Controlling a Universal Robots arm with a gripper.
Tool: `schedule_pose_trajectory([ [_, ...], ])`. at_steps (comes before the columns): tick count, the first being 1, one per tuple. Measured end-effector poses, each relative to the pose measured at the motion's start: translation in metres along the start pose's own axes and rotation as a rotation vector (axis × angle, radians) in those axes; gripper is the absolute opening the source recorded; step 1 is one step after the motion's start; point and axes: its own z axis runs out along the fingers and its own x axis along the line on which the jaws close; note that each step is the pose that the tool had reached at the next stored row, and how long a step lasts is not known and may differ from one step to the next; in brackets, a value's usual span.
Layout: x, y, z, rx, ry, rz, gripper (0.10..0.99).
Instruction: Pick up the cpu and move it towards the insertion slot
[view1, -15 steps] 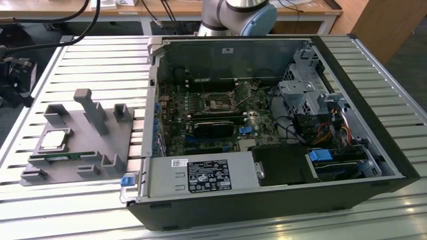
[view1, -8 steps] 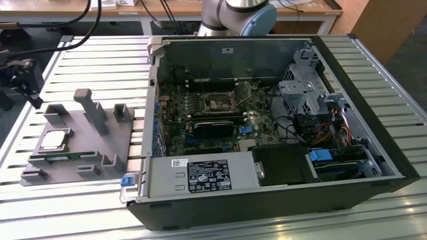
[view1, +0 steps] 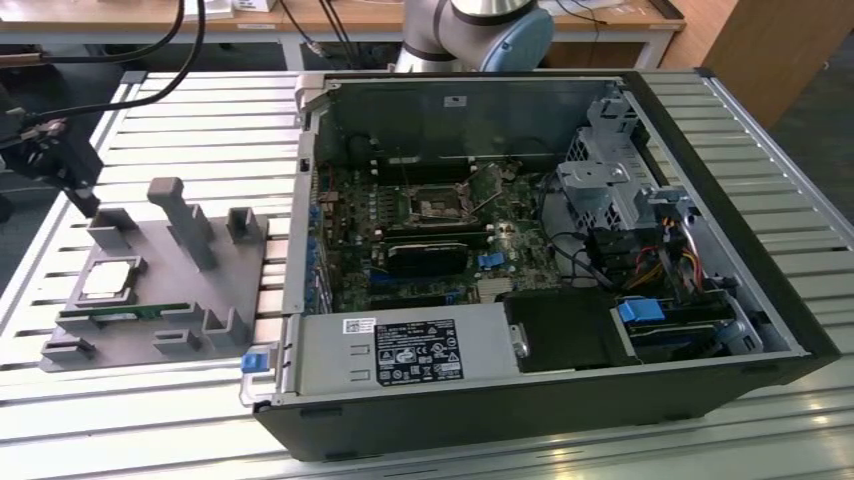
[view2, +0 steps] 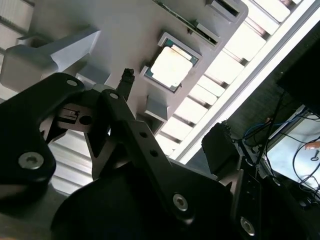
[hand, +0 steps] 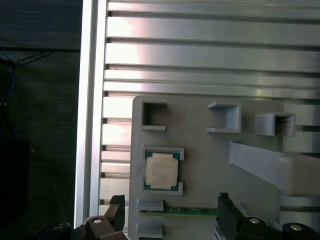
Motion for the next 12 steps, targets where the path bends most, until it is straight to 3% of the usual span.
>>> schedule_pose_trajectory([
  [12,0.0,-0.0002,0.0095,0.0,0.0,-0.001,0.824],
])
